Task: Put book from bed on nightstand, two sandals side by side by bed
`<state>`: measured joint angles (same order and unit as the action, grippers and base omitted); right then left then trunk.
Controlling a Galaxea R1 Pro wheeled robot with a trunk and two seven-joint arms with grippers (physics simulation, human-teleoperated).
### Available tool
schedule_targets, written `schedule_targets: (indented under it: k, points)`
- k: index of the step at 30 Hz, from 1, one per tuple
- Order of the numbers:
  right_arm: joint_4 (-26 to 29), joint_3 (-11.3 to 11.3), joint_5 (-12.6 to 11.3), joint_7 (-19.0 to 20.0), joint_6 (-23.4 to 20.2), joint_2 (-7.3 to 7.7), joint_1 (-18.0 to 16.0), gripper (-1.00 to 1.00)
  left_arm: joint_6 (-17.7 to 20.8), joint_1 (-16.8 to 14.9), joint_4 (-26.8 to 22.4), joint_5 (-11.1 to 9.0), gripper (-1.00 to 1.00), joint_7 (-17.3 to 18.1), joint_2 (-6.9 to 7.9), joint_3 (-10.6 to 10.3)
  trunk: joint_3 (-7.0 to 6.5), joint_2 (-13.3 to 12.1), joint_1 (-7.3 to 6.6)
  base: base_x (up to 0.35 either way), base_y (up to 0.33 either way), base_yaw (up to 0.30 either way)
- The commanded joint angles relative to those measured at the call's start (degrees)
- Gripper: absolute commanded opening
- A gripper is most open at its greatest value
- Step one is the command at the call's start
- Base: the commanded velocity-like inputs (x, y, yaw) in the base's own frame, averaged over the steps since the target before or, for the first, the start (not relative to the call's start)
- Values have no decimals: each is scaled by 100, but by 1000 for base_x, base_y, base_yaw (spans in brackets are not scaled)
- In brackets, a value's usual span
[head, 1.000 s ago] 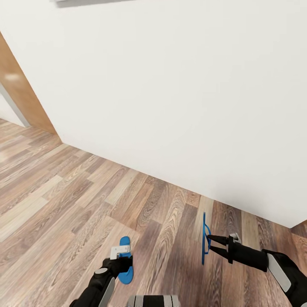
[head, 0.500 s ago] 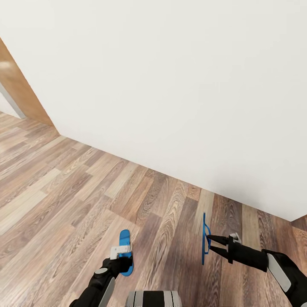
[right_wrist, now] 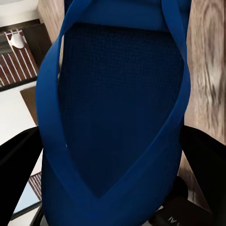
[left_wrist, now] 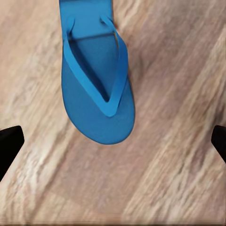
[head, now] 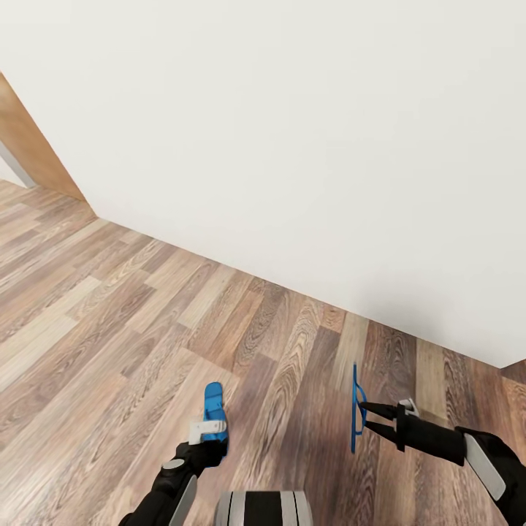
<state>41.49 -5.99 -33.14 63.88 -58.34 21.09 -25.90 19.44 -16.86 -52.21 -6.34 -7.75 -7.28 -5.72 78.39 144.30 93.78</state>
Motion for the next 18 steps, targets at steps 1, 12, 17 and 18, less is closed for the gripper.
schedule_targets:
  k: [1, 12, 17, 18]
  points:
    - [-1, -7, 1, 30, -29, 0, -3, -100, 25, -1, -9, -60, 100, -51, 4, -20, 27, 3, 1, 0, 0, 0]
    - [-1, -7, 1, 30, -29, -1, -3, -100, 25, -1, -9, -60, 100, -51, -1, -25, 270, 18, 30, 0, 0, 0]
    - [-1, -7, 1, 31, -29, -7, -2, -100, 25, -1, -9, -60, 100, -51, 0, -26, 381, 25, 42, 0, 0, 0]
    - [-1, -7, 1, 31, -29, -8, -1, -100, 25, -1, -9, -60, 100, -51, -1, -25, 403, 26, 45, 0, 0, 0]
